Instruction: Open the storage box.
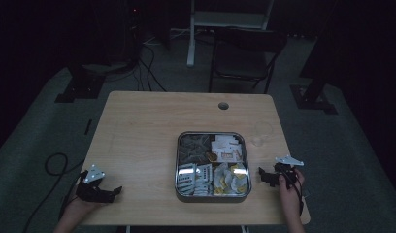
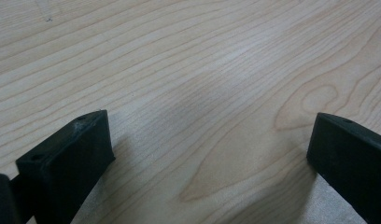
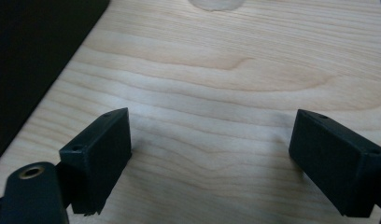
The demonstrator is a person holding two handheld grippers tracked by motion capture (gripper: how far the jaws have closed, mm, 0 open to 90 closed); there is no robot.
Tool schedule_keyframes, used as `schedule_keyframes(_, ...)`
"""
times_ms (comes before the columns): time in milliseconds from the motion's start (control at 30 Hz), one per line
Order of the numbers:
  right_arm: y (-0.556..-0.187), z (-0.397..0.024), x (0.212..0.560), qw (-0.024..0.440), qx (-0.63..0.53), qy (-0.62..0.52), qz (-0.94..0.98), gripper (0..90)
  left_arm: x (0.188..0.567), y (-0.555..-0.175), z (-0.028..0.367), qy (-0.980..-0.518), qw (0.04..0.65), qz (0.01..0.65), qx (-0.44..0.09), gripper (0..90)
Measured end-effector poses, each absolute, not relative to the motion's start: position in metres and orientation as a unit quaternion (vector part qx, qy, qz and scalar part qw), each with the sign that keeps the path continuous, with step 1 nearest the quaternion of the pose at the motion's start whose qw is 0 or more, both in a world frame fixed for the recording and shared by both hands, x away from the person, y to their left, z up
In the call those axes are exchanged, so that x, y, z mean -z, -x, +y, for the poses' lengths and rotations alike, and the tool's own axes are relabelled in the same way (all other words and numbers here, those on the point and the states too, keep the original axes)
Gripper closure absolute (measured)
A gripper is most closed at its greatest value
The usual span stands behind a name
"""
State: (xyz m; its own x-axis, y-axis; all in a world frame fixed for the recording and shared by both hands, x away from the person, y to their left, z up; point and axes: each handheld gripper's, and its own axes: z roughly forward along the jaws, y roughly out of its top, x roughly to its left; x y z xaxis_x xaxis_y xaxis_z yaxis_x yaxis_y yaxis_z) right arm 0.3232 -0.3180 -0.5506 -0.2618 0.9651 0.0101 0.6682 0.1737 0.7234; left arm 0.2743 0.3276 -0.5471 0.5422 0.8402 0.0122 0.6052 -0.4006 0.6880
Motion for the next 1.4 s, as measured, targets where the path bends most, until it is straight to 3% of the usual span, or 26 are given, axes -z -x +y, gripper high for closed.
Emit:
schedule_keyframes(667,-0.325,-0.314,0.551,0.236,-0.314,-0.562,0.728,11.2,0.545,-0.274,0.326,-0.820,0.323,0.437,-0.179,4.4)
schedule_keyframes(1400,-0.325,-0.314,0.551,0.236,-0.315,-0.562,0.728,11.2,0.528,-0.290,0.290,-0.837,0.353,0.386,-0.159,4.6)
